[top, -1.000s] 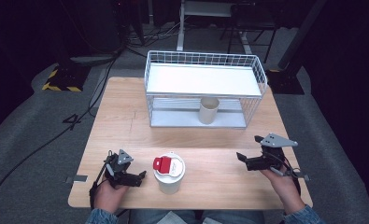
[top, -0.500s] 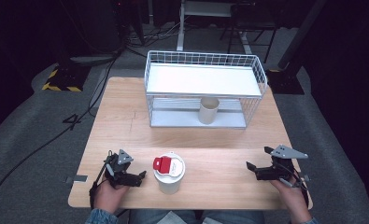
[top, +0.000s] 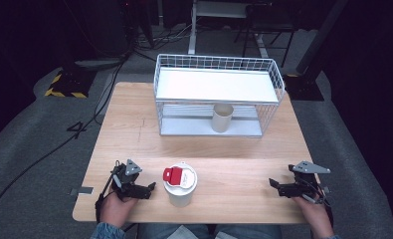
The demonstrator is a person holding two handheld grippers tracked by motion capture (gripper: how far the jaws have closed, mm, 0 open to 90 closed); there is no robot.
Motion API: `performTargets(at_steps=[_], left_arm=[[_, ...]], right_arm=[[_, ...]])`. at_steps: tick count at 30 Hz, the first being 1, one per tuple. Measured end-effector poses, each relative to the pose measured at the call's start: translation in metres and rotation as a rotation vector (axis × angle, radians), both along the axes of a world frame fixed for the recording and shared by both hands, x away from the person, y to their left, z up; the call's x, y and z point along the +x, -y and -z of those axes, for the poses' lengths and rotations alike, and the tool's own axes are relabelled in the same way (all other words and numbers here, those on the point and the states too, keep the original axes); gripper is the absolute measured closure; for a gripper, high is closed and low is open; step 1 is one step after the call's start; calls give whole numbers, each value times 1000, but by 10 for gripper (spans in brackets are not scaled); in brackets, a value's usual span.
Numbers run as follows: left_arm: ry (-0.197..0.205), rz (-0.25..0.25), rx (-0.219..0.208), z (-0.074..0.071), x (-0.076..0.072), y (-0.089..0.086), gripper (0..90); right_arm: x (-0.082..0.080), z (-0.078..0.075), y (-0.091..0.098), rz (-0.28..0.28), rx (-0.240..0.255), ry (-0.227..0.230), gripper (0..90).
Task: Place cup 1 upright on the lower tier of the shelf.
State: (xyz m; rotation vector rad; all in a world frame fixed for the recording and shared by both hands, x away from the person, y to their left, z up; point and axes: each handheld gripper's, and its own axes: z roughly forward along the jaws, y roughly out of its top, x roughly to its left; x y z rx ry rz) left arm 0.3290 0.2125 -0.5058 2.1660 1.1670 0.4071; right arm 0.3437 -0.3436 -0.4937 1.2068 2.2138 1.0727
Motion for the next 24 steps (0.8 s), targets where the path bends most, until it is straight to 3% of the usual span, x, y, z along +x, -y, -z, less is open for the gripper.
performTargets(at_steps=[6,9,24], left_arm=[[3,-12,-3,0,-1,1,2],[4,-9,-1,0,-1,1,2],[4,-8,2,0,-1,1,2]], right_arm=[[2,11,8,-2,-38,-62,27],[3,11,9,-12,-59,-61,81],[5,12,7,-8,-68,-65,49]])
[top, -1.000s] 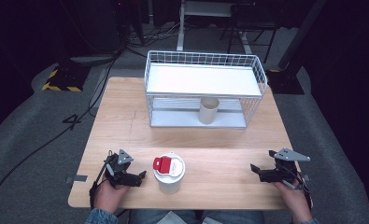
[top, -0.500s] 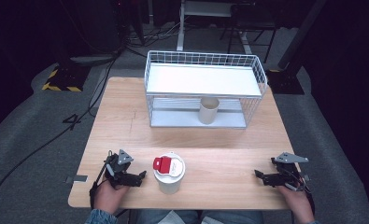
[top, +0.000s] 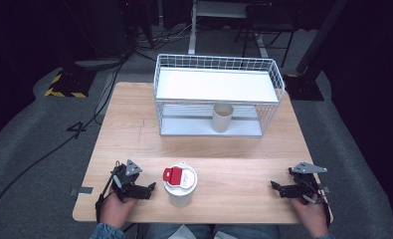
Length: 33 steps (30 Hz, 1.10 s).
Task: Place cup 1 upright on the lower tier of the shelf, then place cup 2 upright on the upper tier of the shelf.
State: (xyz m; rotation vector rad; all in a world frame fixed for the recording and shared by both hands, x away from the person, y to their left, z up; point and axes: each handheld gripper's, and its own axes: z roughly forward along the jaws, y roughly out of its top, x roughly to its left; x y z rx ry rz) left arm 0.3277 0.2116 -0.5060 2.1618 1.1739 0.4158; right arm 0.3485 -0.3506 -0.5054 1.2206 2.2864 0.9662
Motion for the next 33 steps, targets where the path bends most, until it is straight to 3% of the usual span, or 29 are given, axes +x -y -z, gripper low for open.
performTargets(at_steps=[33], left_arm=[[7,-8,-15,-2,-5,0,0]], right_arm=[[2,0,-1,-3,-3,-5,25]])
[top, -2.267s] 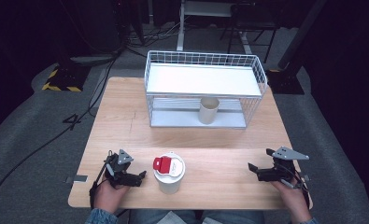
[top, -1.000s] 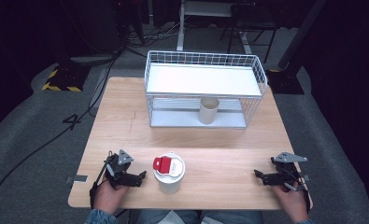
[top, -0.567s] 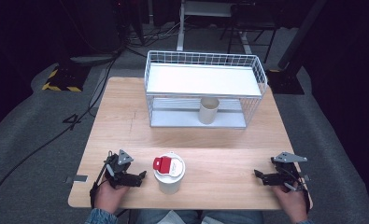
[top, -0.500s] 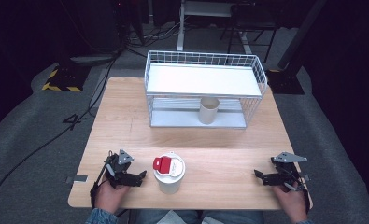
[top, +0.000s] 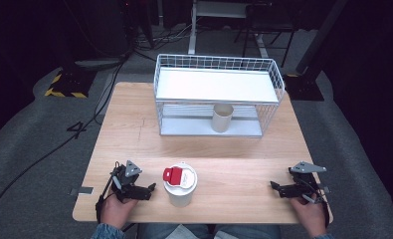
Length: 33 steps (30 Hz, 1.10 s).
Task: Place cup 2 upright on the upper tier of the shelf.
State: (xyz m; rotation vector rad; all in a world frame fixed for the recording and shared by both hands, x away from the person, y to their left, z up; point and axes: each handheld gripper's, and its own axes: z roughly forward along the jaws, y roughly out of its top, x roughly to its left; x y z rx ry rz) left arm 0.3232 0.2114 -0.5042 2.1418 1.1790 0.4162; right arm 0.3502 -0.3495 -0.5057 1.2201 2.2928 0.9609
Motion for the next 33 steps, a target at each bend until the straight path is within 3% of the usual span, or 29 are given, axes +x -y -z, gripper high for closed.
performTargets(at_steps=[5,9,14,24,28,33], left_arm=[[19,15,-27,-8,-9,1,0],[71,50,-37,-17,-22,4,0],[94,40,-45,-23,-32,5,0],[181,73,-128,-34,-58,7,0],[222,102,-179,-39,-67,10,0],[261,145,-209,-43,-75,17,0]], right_arm=[[0,0,0,0,0,0,25],[0,0,0,0,0,0,25],[1,0,0,-5,2,-3,22],[1,0,0,-4,1,-3,22],[1,0,0,-5,1,-3,22],[1,0,0,-4,1,-3,22]])
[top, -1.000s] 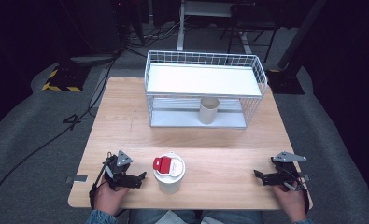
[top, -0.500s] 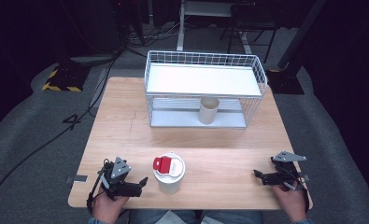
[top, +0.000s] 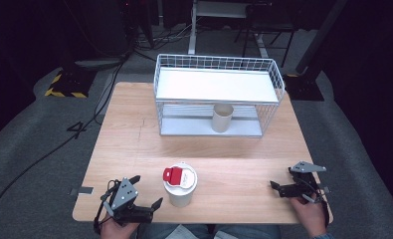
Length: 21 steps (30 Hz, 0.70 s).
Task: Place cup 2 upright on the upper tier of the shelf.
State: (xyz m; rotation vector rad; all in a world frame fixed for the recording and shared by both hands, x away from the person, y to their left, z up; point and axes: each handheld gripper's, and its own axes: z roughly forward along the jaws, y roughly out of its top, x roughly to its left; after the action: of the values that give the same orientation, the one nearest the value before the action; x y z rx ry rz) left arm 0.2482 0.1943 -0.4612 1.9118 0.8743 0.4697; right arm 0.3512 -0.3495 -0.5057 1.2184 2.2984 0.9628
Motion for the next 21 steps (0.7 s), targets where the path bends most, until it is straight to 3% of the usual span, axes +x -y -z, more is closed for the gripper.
performTargets(at_steps=[10,17,18,21], left_arm=[[34,97,-93,-1,-5,17,0],[48,139,-112,2,-2,25,0],[40,145,-129,3,1,28,0],[33,159,-126,5,6,32,0]], right_arm=[[0,0,0,0,0,0,22],[0,0,0,0,0,0,22],[0,0,0,0,0,0,22],[0,0,0,0,-1,1,22]])
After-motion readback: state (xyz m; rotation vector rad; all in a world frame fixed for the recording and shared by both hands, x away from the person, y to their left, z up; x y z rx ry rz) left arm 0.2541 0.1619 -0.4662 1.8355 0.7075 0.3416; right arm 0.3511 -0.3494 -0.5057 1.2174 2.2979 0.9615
